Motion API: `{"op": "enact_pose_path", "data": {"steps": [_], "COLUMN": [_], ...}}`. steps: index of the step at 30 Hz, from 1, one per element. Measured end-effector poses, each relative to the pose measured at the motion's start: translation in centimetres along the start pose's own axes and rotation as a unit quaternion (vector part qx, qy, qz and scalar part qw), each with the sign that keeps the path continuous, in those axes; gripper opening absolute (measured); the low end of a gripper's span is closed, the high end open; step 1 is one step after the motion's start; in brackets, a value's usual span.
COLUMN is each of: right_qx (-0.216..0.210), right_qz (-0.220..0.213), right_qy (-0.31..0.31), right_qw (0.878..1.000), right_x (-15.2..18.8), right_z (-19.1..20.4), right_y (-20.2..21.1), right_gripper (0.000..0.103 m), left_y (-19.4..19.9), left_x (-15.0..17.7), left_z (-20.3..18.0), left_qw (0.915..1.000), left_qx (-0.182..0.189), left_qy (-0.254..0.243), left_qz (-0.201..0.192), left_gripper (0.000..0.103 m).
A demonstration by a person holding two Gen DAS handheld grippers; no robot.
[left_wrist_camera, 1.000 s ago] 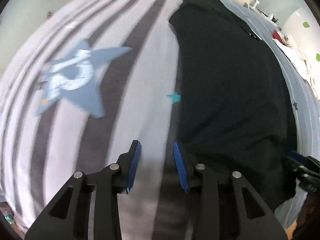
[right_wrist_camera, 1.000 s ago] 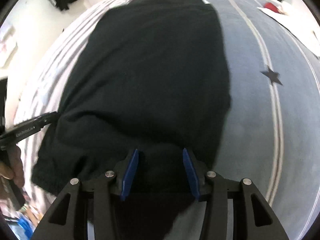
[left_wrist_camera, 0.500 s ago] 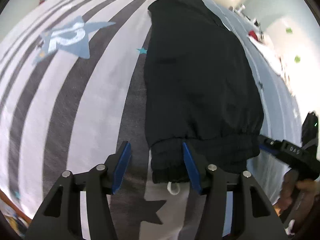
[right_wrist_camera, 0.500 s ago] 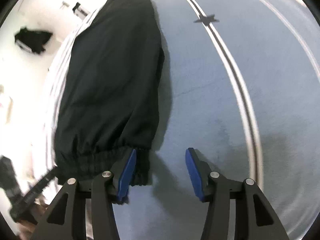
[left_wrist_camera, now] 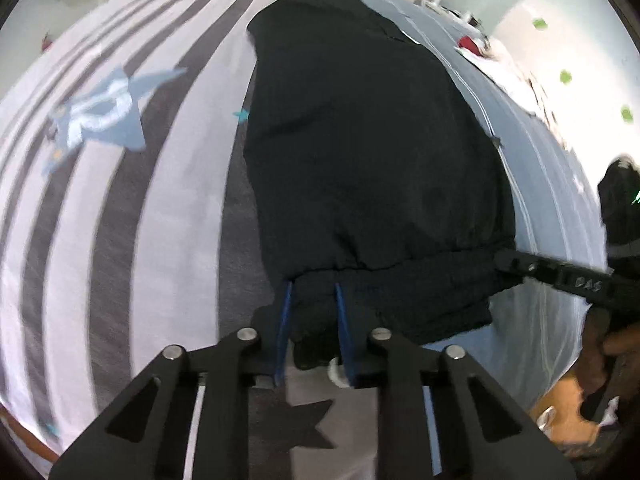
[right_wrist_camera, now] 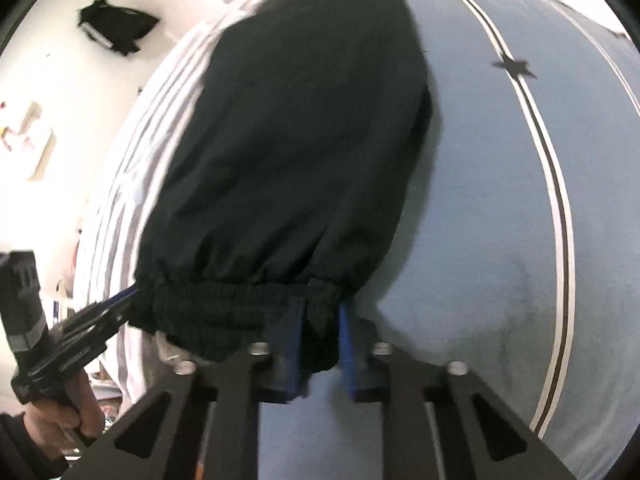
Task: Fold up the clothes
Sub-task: 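Grasp the elastic hoodie hem with both grippers side by side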
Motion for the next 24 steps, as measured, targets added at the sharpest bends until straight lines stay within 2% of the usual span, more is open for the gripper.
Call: {"op": "enact_pose_path", "data": {"steps": [5, 8, 11, 13, 14, 15, 16, 20, 24], "right_qx": [-0.004, 0.021, 0.085, 0.096, 0.099, 0.1, 0.101, 0.092, 0.063], "right_qz": [-0.002, 0.009, 0.016, 0.008, 0.005, 0.001, -0.002, 0.009, 0.004], "right_qy": [0.029, 0.03, 0.022, 0.004, -0.002, -0.005, -0.008, -0.026, -0.052], "right_qw": [1.0, 0.999, 0.996, 0.995, 0.995, 0.995, 0.995, 0.995, 0.997], "right_x": [0.8, 2.4, 3.5, 3.9, 4.1, 4.4, 4.6, 5.5, 4.9], "right_z": [3.5, 3.7, 2.8, 2.3, 2.1, 2.1, 2.0, 1.1, 0.1], "right_y": [0.7, 0.0, -2.4, -3.0, -2.9, -2.4, -2.0, -0.9, -0.1], "right_gripper": [0.008, 0.01, 0.032, 0.035, 0.04, 0.042, 0.043, 0.043, 0.043], "left_y": [2.4, 0.3, -0.6, -0.8, -0.8, -0.9, -0.9, 0.2, 1.2], "left_x": [0.1, 0.5, 0.9, 1.1, 1.2, 1.2, 1.3, 1.7, 0.4], "left_z": [0.4, 0.4, 0.8, 1.1, 1.3, 1.5, 1.7, 2.7, 3.5], "left_qw": [0.9996, 0.9987, 0.9982, 0.998, 0.9978, 0.9975, 0.9972, 0.9958, 0.9951], "left_qx": [-0.022, -0.038, -0.051, -0.059, -0.062, -0.066, -0.069, -0.067, -0.048], "left_qy": [-0.02, -0.025, -0.015, -0.001, 0.006, 0.013, 0.02, 0.048, 0.085], "left_qz": [-0.003, 0.021, 0.026, 0.024, 0.023, 0.022, 0.022, 0.04, 0.016], "left_gripper": [0.015, 0.015, 0.025, 0.03, 0.038, 0.048, 0.05, 0.051, 0.052]}}
Point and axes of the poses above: each gripper's, at about its wrist camera, not at the fingertips, and y roughly against the way its jaws point, z to its left, x to its underside, the point moved 5 cm from there along -y, roughly the way its jaws point, and after that the axes turned 12 degrees about -y, right-handed, at the moved point
